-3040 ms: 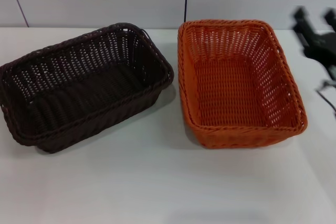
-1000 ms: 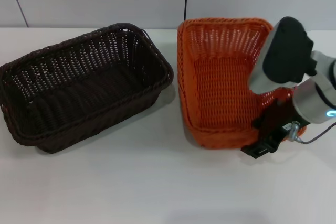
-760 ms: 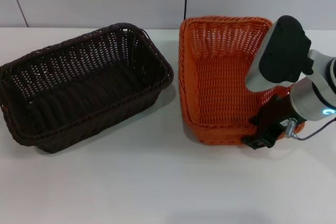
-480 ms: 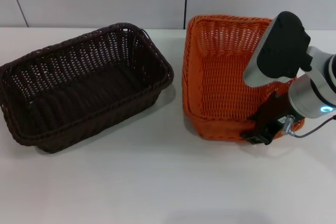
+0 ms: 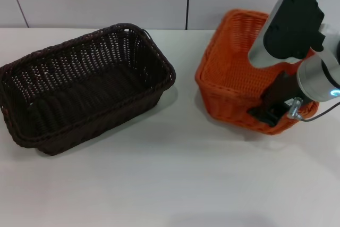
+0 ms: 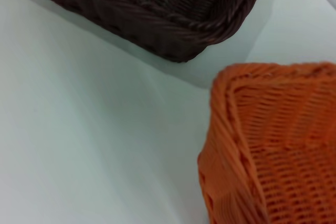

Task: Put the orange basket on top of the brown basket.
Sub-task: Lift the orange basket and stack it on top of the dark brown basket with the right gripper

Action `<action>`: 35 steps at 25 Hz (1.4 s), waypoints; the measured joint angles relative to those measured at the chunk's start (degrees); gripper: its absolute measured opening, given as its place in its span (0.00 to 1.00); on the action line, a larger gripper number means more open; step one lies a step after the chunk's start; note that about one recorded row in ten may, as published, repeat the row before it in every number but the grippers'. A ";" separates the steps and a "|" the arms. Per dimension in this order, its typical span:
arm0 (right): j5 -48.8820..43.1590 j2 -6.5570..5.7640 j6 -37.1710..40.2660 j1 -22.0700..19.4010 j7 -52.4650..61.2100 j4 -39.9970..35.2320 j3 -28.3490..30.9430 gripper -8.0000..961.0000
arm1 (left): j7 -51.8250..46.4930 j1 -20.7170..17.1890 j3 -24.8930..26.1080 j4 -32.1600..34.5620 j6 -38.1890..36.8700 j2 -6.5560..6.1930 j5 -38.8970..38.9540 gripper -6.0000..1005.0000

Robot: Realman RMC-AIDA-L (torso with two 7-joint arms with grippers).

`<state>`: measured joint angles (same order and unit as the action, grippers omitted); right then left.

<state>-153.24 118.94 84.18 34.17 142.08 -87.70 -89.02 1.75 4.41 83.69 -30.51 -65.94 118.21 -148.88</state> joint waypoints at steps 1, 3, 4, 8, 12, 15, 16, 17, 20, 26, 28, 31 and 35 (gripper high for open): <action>-0.19 0.01 0.06 0.10 0.11 -0.25 -0.05 0.23 | 0.00 0.03 0.10 0.04 0.00 0.00 0.00 0.64; -0.47 0.05 0.28 0.19 0.44 -1.15 -0.07 0.20 | 0.00 0.04 0.22 0.08 -0.02 -0.01 0.00 0.64; -0.66 0.06 0.41 0.23 0.79 -1.83 -0.09 0.19 | 0.00 0.05 0.27 0.10 -0.06 -0.03 -0.02 0.64; -2.65 0.06 0.96 -0.08 1.53 -7.32 -0.74 0.17 | 0.02 0.03 0.33 0.11 -0.09 -0.08 -0.08 0.64; -6.69 0.05 0.89 -0.26 1.41 -13.86 -3.64 0.16 | 0.09 0.03 0.41 0.23 -0.09 -0.09 -0.07 0.64; -9.33 -0.04 -0.09 0.62 -0.57 -17.04 -6.59 0.16 | 0.06 0.11 0.42 1.04 -0.05 -0.09 -0.05 0.64; -10.23 -0.03 -0.89 1.36 -3.36 -18.30 -8.14 0.16 | 0.04 0.22 0.42 1.38 0.01 -0.09 -0.05 0.64; -10.23 -0.03 -0.89 1.36 -3.36 -18.30 -8.14 0.16 | 0.02 0.31 0.42 1.64 0.06 -0.09 -0.04 0.64; -10.40 -0.02 -1.96 1.97 -10.85 -19.65 -11.54 0.16 | 0.01 0.49 0.41 2.18 0.24 0.01 0.00 0.64; -10.40 0.05 -7.23 0.13 -30.73 -22.04 -15.22 0.16 | 0.02 0.27 0.22 2.13 -0.14 0.23 0.01 0.64; -10.05 0.04 -10.40 -1.25 -38.20 -22.67 -15.52 0.16 | 0.11 0.12 0.09 1.96 -0.21 0.26 0.01 0.64; -9.50 0.04 -15.28 -3.10 -47.84 -22.02 -15.93 0.16 | 0.12 0.06 0.02 1.92 -0.24 0.27 0.01 0.64; -8.49 0.04 -21.08 -3.61 -55.98 -18.01 -17.12 0.16 | 0.01 -0.19 -0.45 1.90 -0.30 0.55 0.05 0.64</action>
<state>-161.73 118.98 63.10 30.56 86.10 -105.71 -106.14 1.76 4.21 83.24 -28.61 -66.24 118.76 -148.83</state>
